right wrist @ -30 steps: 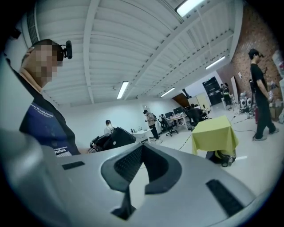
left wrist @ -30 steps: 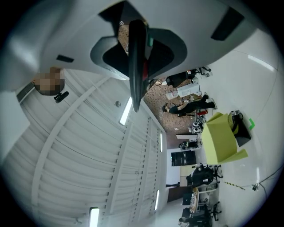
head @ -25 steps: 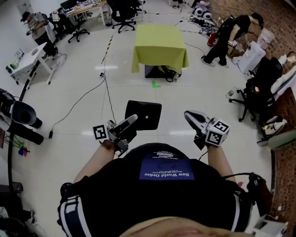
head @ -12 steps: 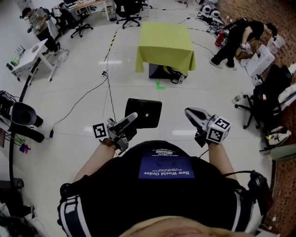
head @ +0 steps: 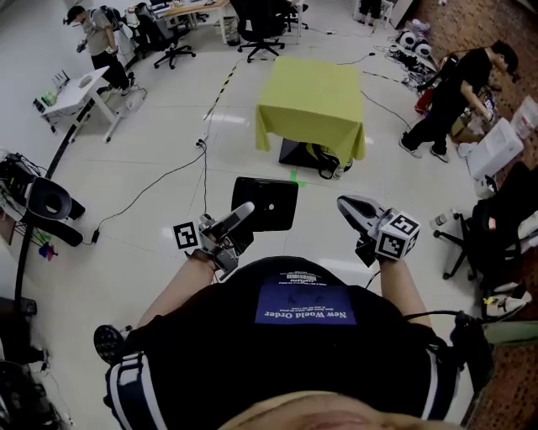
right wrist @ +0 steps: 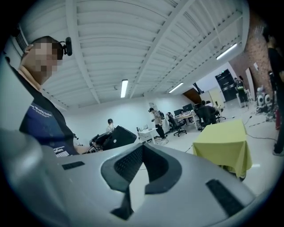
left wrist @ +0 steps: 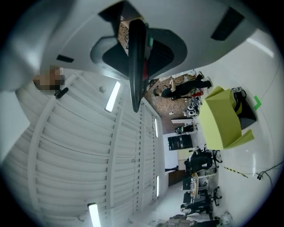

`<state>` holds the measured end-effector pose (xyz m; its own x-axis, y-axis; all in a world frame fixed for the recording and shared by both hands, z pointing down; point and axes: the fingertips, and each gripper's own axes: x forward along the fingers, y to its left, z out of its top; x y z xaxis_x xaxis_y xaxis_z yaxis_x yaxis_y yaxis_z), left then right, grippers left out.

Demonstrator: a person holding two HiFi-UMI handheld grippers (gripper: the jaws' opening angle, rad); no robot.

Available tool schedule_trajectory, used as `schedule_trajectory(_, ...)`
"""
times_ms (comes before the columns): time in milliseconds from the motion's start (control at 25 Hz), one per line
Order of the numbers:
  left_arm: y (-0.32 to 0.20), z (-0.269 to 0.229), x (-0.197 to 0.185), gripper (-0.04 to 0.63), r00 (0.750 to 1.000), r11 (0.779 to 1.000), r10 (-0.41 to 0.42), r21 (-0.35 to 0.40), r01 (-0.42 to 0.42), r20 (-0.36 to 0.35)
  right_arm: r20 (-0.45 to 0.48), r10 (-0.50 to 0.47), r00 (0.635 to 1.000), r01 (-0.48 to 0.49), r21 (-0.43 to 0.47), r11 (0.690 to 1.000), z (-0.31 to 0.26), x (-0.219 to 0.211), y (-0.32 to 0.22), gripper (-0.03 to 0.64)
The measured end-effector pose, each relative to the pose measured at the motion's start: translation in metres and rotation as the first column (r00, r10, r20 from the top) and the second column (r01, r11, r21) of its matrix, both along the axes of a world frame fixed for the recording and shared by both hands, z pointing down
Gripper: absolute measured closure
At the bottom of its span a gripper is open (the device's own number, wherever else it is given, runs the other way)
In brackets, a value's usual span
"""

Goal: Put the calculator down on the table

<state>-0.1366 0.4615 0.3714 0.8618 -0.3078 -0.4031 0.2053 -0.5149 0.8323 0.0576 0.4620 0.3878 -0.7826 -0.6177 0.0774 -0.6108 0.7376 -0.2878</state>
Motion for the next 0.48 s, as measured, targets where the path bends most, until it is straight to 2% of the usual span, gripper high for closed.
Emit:
schedule_trajectory(160,-0.020,0.001,0.022,0.466,0.999,1.000,0.026,-0.004,-0.025,0.046,0.014,-0.010,1.000,0.010,-0.006,1.000,0.005,0.015,-0.023,0.629)
schedule_trajectory(320,-0.054,0.005,0.031,0.466,0.998,0.998,0.053,-0.032,-0.052,0.018,0.022,0.035,0.999,-0.035,-0.025,0.999,0.010,0.025,-0.052,0.629)
schedule_trajectory(480,-0.095,0.010,0.036,0.466,0.994,0.994,0.106,-0.022,-0.106,0.002,-0.008,0.067,0.998,-0.067,-0.016,0.998,0.009,0.025,-0.082,0.629)
